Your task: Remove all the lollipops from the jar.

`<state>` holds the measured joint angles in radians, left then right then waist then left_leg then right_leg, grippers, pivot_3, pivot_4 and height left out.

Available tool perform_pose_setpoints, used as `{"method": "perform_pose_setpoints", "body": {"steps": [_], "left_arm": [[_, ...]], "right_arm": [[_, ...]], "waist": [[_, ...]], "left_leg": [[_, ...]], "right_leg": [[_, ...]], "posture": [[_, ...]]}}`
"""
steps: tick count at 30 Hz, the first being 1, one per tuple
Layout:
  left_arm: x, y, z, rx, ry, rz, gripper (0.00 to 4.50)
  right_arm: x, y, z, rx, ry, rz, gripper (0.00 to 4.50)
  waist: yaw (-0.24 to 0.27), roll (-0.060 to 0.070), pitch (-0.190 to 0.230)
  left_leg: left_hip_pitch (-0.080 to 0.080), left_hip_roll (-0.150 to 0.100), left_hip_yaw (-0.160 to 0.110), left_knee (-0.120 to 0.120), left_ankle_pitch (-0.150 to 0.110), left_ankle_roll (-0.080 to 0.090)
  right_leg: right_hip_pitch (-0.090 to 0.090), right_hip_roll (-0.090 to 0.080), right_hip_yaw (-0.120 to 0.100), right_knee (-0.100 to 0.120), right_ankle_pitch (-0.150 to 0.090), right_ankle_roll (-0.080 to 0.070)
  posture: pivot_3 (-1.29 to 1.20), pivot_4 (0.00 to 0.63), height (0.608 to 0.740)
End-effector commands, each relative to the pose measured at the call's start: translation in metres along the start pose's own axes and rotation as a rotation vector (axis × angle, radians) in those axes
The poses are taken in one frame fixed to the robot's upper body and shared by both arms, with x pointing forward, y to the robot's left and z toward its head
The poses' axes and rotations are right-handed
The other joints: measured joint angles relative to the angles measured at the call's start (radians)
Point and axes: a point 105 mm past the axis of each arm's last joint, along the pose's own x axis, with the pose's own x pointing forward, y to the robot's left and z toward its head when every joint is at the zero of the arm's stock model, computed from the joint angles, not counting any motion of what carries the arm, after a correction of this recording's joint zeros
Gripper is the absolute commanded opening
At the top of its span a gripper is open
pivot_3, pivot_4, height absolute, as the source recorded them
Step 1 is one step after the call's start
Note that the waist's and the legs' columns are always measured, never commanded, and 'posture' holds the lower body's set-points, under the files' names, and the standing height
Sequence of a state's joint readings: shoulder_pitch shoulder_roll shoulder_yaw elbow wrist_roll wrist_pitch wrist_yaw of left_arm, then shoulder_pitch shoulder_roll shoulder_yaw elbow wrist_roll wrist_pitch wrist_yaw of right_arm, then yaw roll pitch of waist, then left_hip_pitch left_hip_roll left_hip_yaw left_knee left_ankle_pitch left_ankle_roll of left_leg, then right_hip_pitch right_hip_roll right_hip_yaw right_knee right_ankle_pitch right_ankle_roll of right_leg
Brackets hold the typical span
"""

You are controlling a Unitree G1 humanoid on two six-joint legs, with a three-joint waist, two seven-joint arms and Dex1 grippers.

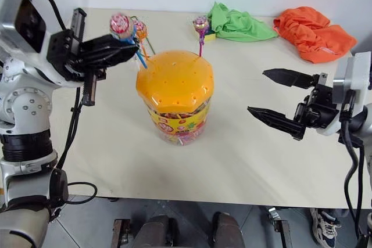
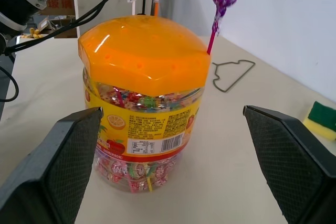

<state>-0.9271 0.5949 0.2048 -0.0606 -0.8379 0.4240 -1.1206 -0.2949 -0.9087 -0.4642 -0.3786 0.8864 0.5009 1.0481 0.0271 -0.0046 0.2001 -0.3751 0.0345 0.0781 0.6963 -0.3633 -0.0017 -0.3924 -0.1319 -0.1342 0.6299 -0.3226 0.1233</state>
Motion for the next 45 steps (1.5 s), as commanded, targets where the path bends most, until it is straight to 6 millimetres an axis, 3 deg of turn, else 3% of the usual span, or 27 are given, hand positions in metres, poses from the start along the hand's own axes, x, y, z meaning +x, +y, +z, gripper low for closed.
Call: {"method": "perform_pose_setpoints", "body": {"steps": [1,5,8,12,16,21,27,30,32,36,43,45], "left_arm": [[0.0,0.024,0.035,0.141,-0.03,0.15,0.03],[-0.025,0.062,0.041,0.235,0.085,0.415,0.03],[-0.08,0.107,0.044,0.182,0.142,0.854,0.03],[-0.123,0.113,0.027,0.187,0.351,1.038,0.03],[-0.183,0.093,-0.02,0.017,0.672,1.218,0.03],[-0.221,0.047,-0.069,-0.155,0.945,1.267,0.03],[-0.249,0.017,-0.095,-0.276,1.141,1.331,0.03],[-0.259,0.014,-0.098,-0.276,1.175,1.351,0.03],[-0.268,0.01,-0.1,-0.331,1.222,1.402,0.75],[-0.259,0.013,-0.097,-0.341,1.205,1.373,1.98],[-0.226,0.029,-0.064,-0.252,1.129,1.232,3.96],[-0.206,0.034,-0.051,-0.213,1.051,1.132,4.48]], "right_arm": [[-0.004,0.0,0.012,-0.033,-0.017,0.014,4.5],[-0.006,0.003,0.014,0.0,-0.025,0.058,4.5],[-0.007,0.002,0.007,0.038,0.016,0.099,4.5],[-0.008,-0.007,-0.001,0.06,0.025,0.087,4.5],[-0.001,-0.008,-0.007,0.072,0.018,0.102,4.5],[0.008,-0.011,-0.014,0.081,0.012,0.115,4.5],[0.008,-0.011,-0.016,0.084,0.012,0.117,4.5],[0.008,-0.011,-0.016,0.085,0.012,0.113,4.5],[0.009,-0.011,-0.017,0.085,0.012,0.111,4.5],[0.009,-0.012,-0.016,0.083,0.013,0.104,4.5],[0.008,-0.014,-0.014,0.071,0.023,0.096,4.5],[0.007,-0.015,-0.012,0.064,0.024,0.092,4.5]], "waist": [[-0.001,0.0,0.0],[-0.002,0.0,0.0],[-0.003,0.0,0.0],[-0.007,-0.001,0.001],[-0.007,-0.001,0.001],[-0.002,-0.002,0.001],[0.001,-0.005,0.001],[-0.002,-0.005,0.001],[-0.003,-0.005,0.001],[-0.001,-0.005,0.001],[-0.003,-0.005,0.001],[-0.003,-0.005,0.001]], "left_leg": [[-0.001,0.0,0.0,0.001,0.0,0.0],[0.0,0.0,0.0,0.001,0.0,0.0],[0.0,0.0,0.0,0.001,0.0,0.0],[0.0,0.0,0.0,0.001,0.0,0.001],[0.0,0.0,0.0,0.001,0.0,0.001],[0.0,0.0,0.0,0.002,-0.001,0.001],[-0.001,-0.001,-0.001,0.002,-0.001,0.001],[-0.001,-0.001,0.0,0.001,-0.001,0.001],[-0.001,-0.001,0.0,0.001,-0.001,0.001],[-0.001,-0.001,0.0,0.001,-0.001,0.001],[-0.001,-0.001,0.0,0.002,-0.001,0.001],[-0.001,-0.001,0.0,0.001,-0.001,0.001]], "right_leg": [[0.0,0.0,0.0,0.0,0.0,0.0],[0.0,0.0,0.0,0.001,0.0,0.0],[0.0,0.0,0.0,0.001,0.0,0.0],[0.0,0.0,0.0,0.001,0.0,0.0],[-0.001,0.0,0.0,0.001,0.0,0.0],[-0.001,0.0,0.001,0.002,0.0,0.0],[-0.001,0.0,0.0,0.002,0.0,0.001],[-0.001,0.0,0.001,0.002,0.0,0.001],[-0.001,0.0,0.001,0.002,0.0,0.001],[-0.001,0.0,0.001,0.002,0.0,0.001],[-0.002,0.0,0.001,0.002,0.0,0.001],[-0.002,0.0,0.001,0.003,0.0,0.001]], "posture": [[0.0,0.15,0.74],[0.0,0.15,0.74],[0.0,0.15,0.74],[0.0,0.15,0.74],[0.0,0.15,0.74],[0.0,0.15,0.74],[0.0,0.15,0.74],[0.0,0.15,0.74],[0.0,0.15,0.74],[0.0,0.15,0.74],[0.0,0.15,0.74],[0.0,0.15,0.74]]}}
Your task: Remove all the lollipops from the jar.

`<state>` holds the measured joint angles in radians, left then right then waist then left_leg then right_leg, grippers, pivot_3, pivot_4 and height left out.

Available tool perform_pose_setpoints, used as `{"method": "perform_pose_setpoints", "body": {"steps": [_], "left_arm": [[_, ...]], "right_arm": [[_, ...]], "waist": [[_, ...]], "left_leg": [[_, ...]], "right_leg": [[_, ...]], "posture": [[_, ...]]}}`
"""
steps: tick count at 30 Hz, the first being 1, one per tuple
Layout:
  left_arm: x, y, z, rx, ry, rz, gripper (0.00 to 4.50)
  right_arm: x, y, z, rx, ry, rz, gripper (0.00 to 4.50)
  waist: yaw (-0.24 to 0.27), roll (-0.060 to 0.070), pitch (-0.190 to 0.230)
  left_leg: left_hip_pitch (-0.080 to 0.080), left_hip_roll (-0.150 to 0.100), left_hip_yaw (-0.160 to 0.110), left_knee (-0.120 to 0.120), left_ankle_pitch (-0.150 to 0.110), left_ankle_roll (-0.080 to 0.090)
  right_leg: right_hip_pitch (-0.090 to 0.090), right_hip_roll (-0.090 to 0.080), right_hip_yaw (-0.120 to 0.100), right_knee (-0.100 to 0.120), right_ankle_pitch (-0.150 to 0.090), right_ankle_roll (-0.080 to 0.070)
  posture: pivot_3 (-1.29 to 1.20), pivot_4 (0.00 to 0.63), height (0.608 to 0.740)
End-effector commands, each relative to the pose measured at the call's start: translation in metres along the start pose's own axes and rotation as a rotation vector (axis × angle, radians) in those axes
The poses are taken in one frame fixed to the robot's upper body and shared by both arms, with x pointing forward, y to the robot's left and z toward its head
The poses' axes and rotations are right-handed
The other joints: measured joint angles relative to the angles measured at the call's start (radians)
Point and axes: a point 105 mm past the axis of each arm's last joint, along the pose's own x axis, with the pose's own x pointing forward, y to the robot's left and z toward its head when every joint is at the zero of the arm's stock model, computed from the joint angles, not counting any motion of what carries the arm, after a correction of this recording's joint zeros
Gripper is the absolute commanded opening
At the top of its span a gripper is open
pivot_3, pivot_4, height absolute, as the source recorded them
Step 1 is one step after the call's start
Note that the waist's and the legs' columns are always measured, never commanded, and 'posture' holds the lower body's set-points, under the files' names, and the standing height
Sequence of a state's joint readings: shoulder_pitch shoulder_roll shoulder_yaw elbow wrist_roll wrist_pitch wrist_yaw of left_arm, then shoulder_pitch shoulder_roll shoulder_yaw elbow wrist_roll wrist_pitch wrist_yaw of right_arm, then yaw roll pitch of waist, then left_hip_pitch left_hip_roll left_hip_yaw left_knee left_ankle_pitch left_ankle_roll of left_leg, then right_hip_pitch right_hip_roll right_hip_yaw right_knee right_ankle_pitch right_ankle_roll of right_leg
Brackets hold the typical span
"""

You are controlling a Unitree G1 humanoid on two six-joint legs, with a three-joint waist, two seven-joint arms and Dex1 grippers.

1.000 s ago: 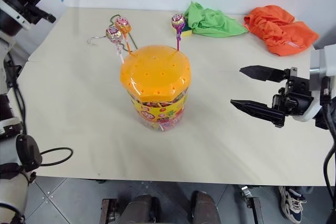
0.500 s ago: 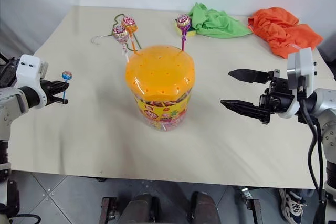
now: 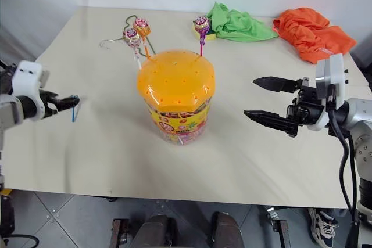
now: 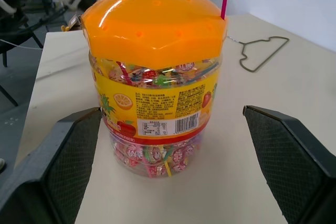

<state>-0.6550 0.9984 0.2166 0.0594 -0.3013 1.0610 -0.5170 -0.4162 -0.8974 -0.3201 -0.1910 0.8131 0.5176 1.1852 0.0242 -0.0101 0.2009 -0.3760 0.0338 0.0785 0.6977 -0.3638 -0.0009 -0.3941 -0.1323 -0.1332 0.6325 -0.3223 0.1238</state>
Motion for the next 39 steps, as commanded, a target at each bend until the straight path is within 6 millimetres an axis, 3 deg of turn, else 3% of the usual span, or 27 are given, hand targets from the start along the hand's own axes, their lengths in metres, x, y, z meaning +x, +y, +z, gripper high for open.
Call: {"method": "perform_pose_setpoints", "body": {"steps": [1,5,10,16,21,31,39], "left_arm": [[-0.024,-0.018,0.046,0.086,-0.213,-0.154,4.48],[-0.061,-0.064,0.092,0.087,-0.609,-0.516,4.48],[-0.073,-0.093,0.094,0.107,-0.746,-0.772,4.48],[-0.062,-0.144,0.1,0.183,-0.751,-1.055,4.48],[-0.053,-0.163,0.107,0.201,-0.766,-1.173,4.48],[-0.048,-0.169,0.107,0.23,-0.721,-1.225,4.48],[-0.043,-0.149,0.109,0.235,-0.719,-1.11,4.48]], "right_arm": [[-0.004,-0.001,0.015,-0.059,-0.016,-0.01,4.5],[-0.007,0.0,0.019,-0.064,-0.028,-0.02,4.5],[-0.008,0.008,0.033,-0.058,-0.071,0.001,4.5],[-0.013,0.016,0.035,-0.065,-0.064,-0.056,4.5],[-0.02,0.021,0.034,-0.072,-0.051,-0.124,4.5],[-0.033,0.029,0.035,-0.082,-0.031,-0.217,4.5],[-0.033,0.03,0.033,-0.074,-0.032,-0.226,4.5]], "waist": [[0.0,0.0,0.0],[0.005,0.0,0.0],[0.0,0.0,0.0],[0.009,-0.001,-0.001],[0.006,-0.001,-0.001],[0.001,-0.001,-0.001],[0.001,-0.001,-0.001]], "left_leg": [[0.0,0.0,0.0,0.0,0.0,0.0],[-0.001,0.0,-0.001,0.001,0.0,0.0],[0.0,0.0,-0.001,0.001,0.0,0.0],[0.0,-0.001,-0.001,0.002,0.0,0.0],[0.0,-0.002,-0.001,0.002,-0.001,0.001],[0.0,-0.002,0.0,0.002,-0.001,0.001],[0.0,-0.002,0.0,0.002,-0.001,0.001]], "right_leg": [[0.0,0.0,0.0,0.0,0.0,0.0],[0.0,-0.001,-0.001,0.0,0.0,0.0],[0.0,-0.001,0.0,0.002,0.0,0.0],[0.0,-0.001,0.0,0.003,0.0,0.0],[0.0,-0.002,0.0,0.004,0.0,0.0],[0.0,-0.001,0.001,0.003,0.0,0.0],[0.0,-0.002,0.001,0.003,0.0,0.0]], "posture": [[0.0,0.15,0.74],[0.0,0.15,0.74],[0.0,0.15,0.74],[0.0,0.15,0.74],[0.0,0.15,0.74],[0.0,0.15,0.74],[0.0,0.15,0.74]]}}
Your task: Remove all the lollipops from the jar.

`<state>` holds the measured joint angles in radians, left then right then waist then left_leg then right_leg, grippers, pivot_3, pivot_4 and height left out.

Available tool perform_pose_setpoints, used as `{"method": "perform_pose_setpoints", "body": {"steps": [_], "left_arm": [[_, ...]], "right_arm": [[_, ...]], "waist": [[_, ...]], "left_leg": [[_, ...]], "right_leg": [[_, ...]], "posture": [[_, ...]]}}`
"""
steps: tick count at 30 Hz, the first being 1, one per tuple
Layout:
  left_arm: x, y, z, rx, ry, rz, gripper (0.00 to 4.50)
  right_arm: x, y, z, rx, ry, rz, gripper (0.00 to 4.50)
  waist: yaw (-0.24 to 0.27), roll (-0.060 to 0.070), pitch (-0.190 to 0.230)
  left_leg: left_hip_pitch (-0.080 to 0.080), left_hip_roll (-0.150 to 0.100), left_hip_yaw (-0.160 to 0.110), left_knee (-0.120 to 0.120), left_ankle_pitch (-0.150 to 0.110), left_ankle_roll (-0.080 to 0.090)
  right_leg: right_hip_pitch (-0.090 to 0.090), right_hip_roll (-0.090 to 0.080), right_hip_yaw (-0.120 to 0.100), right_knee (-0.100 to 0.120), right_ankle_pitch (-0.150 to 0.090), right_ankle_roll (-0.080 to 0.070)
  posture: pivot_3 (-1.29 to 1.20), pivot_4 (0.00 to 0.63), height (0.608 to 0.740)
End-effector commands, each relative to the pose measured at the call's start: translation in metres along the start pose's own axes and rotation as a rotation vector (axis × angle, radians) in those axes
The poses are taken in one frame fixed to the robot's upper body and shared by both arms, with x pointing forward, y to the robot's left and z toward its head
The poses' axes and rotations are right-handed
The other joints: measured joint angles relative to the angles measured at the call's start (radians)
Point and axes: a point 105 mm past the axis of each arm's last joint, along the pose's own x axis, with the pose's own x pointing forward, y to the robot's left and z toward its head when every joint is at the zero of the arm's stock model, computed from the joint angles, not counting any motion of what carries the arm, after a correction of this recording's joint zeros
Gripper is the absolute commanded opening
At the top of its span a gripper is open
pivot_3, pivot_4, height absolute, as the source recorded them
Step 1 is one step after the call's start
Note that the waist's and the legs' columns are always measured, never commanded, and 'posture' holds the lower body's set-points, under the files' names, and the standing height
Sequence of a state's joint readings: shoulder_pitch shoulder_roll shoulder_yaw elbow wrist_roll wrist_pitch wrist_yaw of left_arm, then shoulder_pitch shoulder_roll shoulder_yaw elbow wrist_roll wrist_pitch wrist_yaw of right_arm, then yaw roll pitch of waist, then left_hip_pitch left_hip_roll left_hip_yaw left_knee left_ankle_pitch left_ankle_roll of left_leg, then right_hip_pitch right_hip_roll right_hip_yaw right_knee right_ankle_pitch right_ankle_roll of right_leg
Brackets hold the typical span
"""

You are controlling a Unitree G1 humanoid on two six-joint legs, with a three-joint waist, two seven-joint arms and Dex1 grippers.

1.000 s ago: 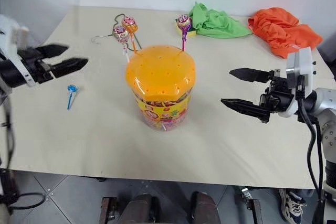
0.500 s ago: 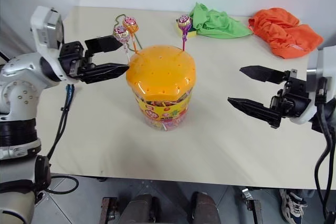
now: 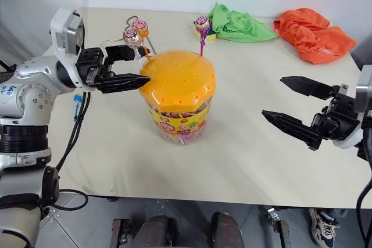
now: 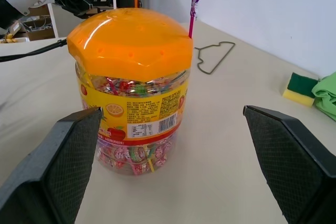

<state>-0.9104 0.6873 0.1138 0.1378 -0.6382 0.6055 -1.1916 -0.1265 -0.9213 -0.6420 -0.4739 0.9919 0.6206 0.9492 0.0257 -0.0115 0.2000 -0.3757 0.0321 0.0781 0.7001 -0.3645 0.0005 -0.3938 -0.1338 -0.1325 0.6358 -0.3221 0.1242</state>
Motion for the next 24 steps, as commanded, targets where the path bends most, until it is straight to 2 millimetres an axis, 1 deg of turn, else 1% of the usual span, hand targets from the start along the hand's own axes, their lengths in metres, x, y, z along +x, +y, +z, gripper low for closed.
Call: {"method": "perform_pose_setpoints", "body": {"steps": [1,4,8,10,12,13,14,24], "left_arm": [[-0.013,0.004,0.015,0.07,0.015,0.055,4.48],[-0.021,-0.006,0.016,0.053,0.039,0.045,4.48],[-0.024,-0.017,0.014,0.036,0.052,0.026,4.48],[-0.023,-0.017,0.016,0.045,0.026,0.038,4.1],[-0.022,-0.017,0.016,0.041,0.025,0.04,3.83],[-0.021,-0.017,0.014,0.036,0.03,0.038,3.47],[-0.019,-0.018,0.014,0.036,0.027,0.027,3.23],[-0.002,-0.016,0.014,0.043,-0.02,-0.046,3.23]], "right_arm": [[-0.001,0.003,0.011,-0.048,-0.02,0.003,4.5],[-0.001,0.002,0.01,-0.046,-0.017,0.008,4.5],[0.0,-0.001,0.01,-0.045,-0.015,0.013,4.5],[0.001,-0.001,0.01,-0.045,-0.015,0.017,4.5],[0.001,-0.002,0.009,-0.044,-0.015,0.019,4.5],[0.002,-0.002,0.009,-0.044,-0.015,0.02,4.5],[0.002,-0.002,0.009,-0.044,-0.014,0.021,4.5],[0.0,0.0,0.008,-0.044,-0.008,0.006,4.5]], "waist": [[-0.001,0.0,0.0],[-0.001,0.0,0.0],[-0.001,0.0,0.0],[0.003,0.0,0.0],[0.003,0.0,0.0],[0.003,0.0,0.0],[0.002,0.0,0.0],[0.003,0.0,0.0]], "left_leg": [[0.0,0.0,0.0,0.0,0.0,0.0],[0.0,0.0,0.0,0.0,0.0,0.0],[0.0,0.0,0.0,0.0,0.0,0.0],[0.0,0.0,-0.001,0.0,0.0,0.0],[0.0,0.0,-0.001,0.001,0.0,0.0],[0.0,0.0,-0.001,0.001,0.0,0.0],[0.0,0.0,-0.001,0.0,0.0,0.0],[0.0,0.0,0.0,0.0,0.0,0.0]], "right_leg": [[0.0,0.0,0.0,0.0,0.0,0.0],[0.0,0.0,0.0,0.0,0.0,0.0],[0.0,0.0,0.0,0.0,0.0,0.0],[0.0,0.0,0.0,0.0,0.0,0.0],[0.0,0.0,0.0,0.0,0.0,0.0],[0.0,0.0,0.0,0.0,0.0,0.0],[0.001,0.0,0.0,0.0,0.0,0.0],[0.0,0.0,0.0,0.0,0.0,0.0]], "posture": [[0.0,0.15,0.74],[0.0,0.15,0.74],[0.0,0.15,0.74],[0.0,0.15,0.74],[0.0,0.15,0.74],[0.0,0.15,0.74],[0.0,0.15,0.74],[0.0,0.15,0.74]]}}
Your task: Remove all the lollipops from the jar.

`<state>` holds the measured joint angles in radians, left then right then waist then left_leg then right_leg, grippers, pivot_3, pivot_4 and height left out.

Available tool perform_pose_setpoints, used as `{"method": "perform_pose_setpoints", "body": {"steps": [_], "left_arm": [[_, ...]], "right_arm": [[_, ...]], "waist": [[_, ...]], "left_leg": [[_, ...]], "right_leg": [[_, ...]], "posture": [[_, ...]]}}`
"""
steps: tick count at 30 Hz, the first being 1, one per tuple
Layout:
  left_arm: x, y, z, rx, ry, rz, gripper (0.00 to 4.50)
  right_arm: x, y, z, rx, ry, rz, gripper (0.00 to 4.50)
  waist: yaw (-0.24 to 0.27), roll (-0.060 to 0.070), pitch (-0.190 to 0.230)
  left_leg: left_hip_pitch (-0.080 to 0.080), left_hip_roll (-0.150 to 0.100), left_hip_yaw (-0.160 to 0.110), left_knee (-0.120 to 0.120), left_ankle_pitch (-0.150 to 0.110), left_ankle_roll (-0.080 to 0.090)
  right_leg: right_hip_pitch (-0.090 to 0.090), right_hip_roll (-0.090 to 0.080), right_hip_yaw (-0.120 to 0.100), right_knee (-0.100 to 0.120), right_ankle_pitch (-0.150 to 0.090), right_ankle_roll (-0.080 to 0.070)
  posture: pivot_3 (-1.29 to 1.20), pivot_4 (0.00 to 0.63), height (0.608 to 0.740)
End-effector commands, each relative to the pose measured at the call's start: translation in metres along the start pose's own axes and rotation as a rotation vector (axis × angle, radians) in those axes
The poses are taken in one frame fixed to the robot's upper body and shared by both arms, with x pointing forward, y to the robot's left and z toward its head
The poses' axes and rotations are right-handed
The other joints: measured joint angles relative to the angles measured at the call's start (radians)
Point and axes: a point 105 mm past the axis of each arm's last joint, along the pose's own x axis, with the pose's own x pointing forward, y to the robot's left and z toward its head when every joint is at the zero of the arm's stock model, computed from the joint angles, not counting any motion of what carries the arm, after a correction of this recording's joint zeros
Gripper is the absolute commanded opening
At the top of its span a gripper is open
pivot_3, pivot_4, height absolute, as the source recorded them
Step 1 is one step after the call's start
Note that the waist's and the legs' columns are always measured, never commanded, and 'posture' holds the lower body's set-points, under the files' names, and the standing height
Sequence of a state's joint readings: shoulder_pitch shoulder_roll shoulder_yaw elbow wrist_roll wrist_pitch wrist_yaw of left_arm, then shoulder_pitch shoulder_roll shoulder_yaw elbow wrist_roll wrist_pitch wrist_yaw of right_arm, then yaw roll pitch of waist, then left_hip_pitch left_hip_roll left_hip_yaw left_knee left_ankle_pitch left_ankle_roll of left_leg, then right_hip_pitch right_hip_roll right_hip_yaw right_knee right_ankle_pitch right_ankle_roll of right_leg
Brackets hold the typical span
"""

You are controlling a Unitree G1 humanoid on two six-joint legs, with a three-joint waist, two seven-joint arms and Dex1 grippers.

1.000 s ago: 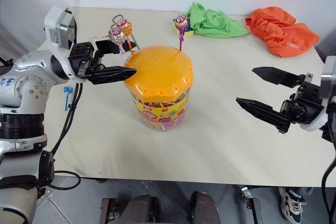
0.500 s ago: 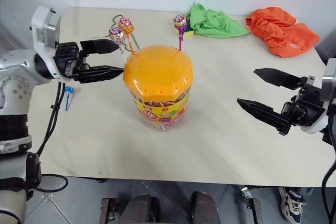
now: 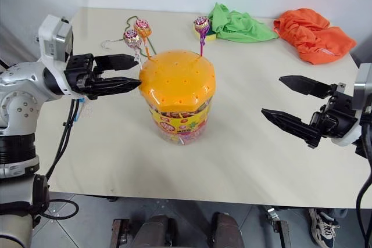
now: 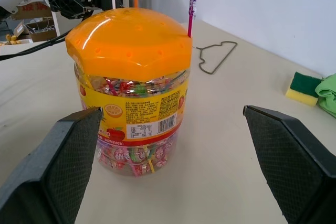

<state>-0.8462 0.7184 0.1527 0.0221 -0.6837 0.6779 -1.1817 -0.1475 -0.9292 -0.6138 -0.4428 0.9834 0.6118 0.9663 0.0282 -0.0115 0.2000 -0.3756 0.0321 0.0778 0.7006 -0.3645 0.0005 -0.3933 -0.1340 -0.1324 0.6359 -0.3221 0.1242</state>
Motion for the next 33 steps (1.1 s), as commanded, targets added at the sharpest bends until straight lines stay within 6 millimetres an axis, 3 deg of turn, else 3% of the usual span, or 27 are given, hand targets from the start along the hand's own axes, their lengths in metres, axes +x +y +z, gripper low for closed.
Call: {"method": "perform_pose_setpoints", "body": {"steps": [1,4,12,20,24,29,33], "left_arm": [[0.006,0.001,0.012,0.062,-0.04,-0.034,3.05],[0.008,0.003,0.011,0.068,-0.044,-0.04,2.44],[0.014,0.01,0.025,0.119,-0.074,-0.039,0.02],[0.021,0.01,0.059,0.213,-0.158,-0.039,0.02],[0.017,0.011,0.087,0.283,-0.233,0.039,0.02],[0.0,0.026,0.107,0.31,-0.237,0.252,0.02],[-0.03,0.057,0.097,0.256,-0.157,0.571,0.02]], "right_arm": [[-0.003,0.003,0.01,-0.056,-0.01,-0.013,4.5],[-0.004,0.004,0.011,-0.061,-0.011,-0.021,4.5],[-0.006,0.012,0.025,-0.066,-0.05,-0.001,4.5],[-0.005,0.016,0.033,-0.047,-0.069,0.02,4.5],[-0.002,0.017,0.034,-0.038,-0.075,0.037,4.5],[0.008,0.026,0.04,-0.017,-0.1,0.125,4.5],[0.015,0.032,0.036,0.026,-0.103,0.178,4.5]], "waist": [[0.0,0.0,0.0],[-0.002,0.0,0.0],[0.0,0.0,0.0],[-0.002,0.0,0.0],[-0.003,0.0,0.0],[-0.004,0.0,0.0],[-0.004,0.0,0.0]], "left_leg": [[0.0,0.0,0.0,0.0,0.0,0.0],[0.0,0.0,0.0,0.0,0.0,0.0],[0.0,0.0,0.0,0.0,0.0,0.0],[0.0,0.0,0.0,0.0,0.0,0.0],[0.0,0.0,0.0,0.0,0.0,0.0],[0.0,0.0,-0.001,0.0,0.0,0.0],[0.0,0.0,-0.001,0.0,0.0,0.0]], "right_leg": [[0.0,0.0,0.0,0.0,0.0,0.0],[0.0,0.0,0.0,0.0,0.0,0.0],[0.0,0.0,0.0,0.0,0.0,0.0],[0.0,0.0,0.0,0.0,0.0,0.0],[0.0,0.0,0.0,0.0,0.0,0.0],[0.0,0.0,0.0,0.0,0.0,0.0],[0.0,0.0,0.0,0.0,0.0,0.0]], "posture": [[0.0,0.15,0.74],[0.0,0.15,0.74],[0.0,0.15,0.74],[0.0,0.15,0.74],[0.0,0.15,0.74],[0.0,0.15,0.74],[0.0,0.15,0.74]]}}
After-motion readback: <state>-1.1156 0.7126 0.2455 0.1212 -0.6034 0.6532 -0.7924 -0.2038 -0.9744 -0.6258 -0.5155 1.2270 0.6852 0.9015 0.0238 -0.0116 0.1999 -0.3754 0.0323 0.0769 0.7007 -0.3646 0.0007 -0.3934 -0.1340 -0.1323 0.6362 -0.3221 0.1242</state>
